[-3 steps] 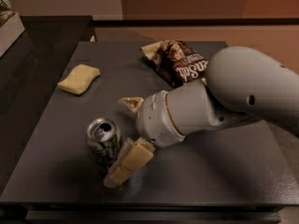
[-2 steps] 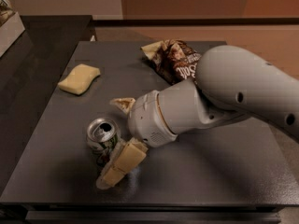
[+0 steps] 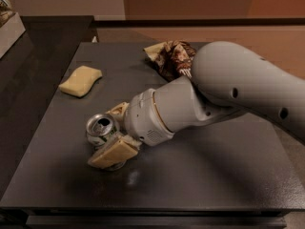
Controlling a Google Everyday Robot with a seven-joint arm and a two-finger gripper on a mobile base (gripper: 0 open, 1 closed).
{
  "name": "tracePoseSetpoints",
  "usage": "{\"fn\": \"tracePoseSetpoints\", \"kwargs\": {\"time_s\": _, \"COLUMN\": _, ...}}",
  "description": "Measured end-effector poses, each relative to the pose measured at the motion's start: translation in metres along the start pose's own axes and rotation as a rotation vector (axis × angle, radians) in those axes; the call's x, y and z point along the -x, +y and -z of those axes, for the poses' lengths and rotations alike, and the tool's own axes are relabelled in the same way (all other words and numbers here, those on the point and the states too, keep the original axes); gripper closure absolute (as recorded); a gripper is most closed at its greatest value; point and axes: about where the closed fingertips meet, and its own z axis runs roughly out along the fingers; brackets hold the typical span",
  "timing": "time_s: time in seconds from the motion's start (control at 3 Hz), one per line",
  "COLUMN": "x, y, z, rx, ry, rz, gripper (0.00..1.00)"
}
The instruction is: Move 7up can near brown chip bag
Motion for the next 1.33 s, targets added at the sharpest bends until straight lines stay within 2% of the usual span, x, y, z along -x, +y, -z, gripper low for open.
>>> {"fn": "tracePoseSetpoints", "kwargs": {"time_s": 0.33, "x": 0.003, "y": -0.006, "z": 0.007, "rx": -0.021, "ry": 0.004, "rz": -0.006, "gripper": 0.64}}
{"fn": "tracePoseSetpoints", "kwargs": {"time_s": 0.67, "x": 0.008, "y": -0.020, "z": 0.017, "rx": -0.068, "ry": 0.012, "rz": -0.005, "gripper": 0.88}}
{"fn": "tracePoseSetpoints", "kwargs": {"time_s": 1.0, "x": 0.012, "y": -0.041, "z": 0.029, "rx": -0.121, "ry": 0.015, "rz": -0.012, "gripper": 1.00}}
{"fn": "tracePoseSetpoints", "kwargs": {"time_s": 1.33, "x": 0.010, "y": -0.074, "z": 0.046, "rx": -0.195, "ry": 0.013, "rz": -0.047, "gripper": 1.00}}
